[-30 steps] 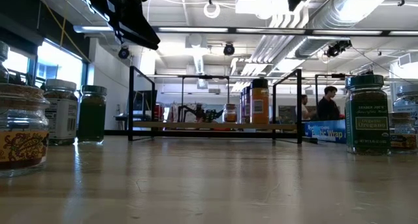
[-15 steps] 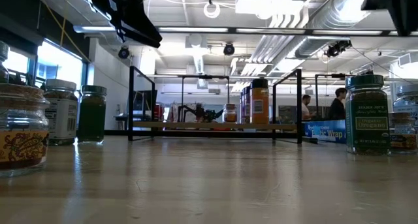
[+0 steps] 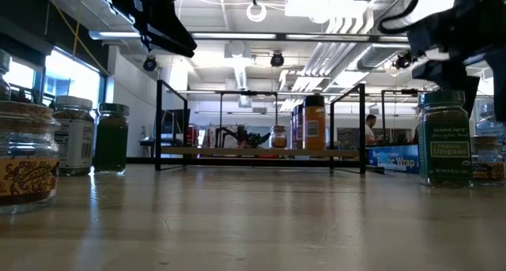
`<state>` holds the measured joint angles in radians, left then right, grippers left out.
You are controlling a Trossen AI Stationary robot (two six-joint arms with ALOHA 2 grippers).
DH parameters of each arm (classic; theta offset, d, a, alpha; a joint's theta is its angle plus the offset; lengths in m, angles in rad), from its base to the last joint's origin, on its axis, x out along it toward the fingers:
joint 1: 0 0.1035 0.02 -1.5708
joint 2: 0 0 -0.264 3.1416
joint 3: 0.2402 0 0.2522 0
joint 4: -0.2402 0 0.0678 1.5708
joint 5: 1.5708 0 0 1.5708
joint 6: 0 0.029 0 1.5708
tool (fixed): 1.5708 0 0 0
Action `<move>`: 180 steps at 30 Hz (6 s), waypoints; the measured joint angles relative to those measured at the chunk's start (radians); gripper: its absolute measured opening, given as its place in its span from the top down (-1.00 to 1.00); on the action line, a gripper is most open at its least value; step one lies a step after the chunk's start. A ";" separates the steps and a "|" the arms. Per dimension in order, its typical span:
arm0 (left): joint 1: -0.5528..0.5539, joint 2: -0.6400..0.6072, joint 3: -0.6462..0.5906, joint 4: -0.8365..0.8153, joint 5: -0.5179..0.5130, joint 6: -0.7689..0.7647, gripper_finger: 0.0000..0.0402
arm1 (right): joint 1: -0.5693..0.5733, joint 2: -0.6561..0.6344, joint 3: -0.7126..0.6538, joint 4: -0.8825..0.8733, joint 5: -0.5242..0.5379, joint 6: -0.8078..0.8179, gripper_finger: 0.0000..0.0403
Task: Shelf spices
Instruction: Put the brown seasoning bottle on the shelf align with the other brown seasoning bottle
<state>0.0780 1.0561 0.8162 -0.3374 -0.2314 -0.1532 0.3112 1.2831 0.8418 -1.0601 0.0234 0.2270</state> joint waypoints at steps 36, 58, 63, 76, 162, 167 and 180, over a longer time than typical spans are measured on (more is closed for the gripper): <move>0.000 0.000 0.002 0.000 0.000 0.008 0.28 | -0.024 0.000 0.039 -0.012 0.033 0.186 0.49; 0.000 0.000 0.002 0.007 0.012 0.018 0.28 | -0.213 0.117 0.528 -0.104 0.223 0.078 0.49; 0.000 0.000 0.002 0.005 0.012 0.019 0.28 | -0.295 0.363 0.723 -0.009 0.209 -0.137 0.49; 0.000 0.000 0.001 -0.008 0.012 0.019 0.28 | -0.505 0.881 1.260 -0.215 0.167 -0.469 0.49; -0.002 0.000 0.000 -0.002 0.012 0.006 0.28 | -0.708 0.941 1.303 -0.253 0.088 -0.520 -0.25; -0.002 0.000 0.000 -0.003 0.012 0.006 0.28 | -0.707 0.940 1.413 -0.301 0.088 -0.521 -0.25; -0.003 0.000 0.000 -0.032 0.012 0.017 0.28 | -0.649 0.870 1.467 -0.409 0.005 -0.614 0.11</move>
<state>0.0753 1.0565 0.8165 -0.3697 -0.2192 -0.1364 -0.3373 2.1529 2.3087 -1.4689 0.0288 -0.3870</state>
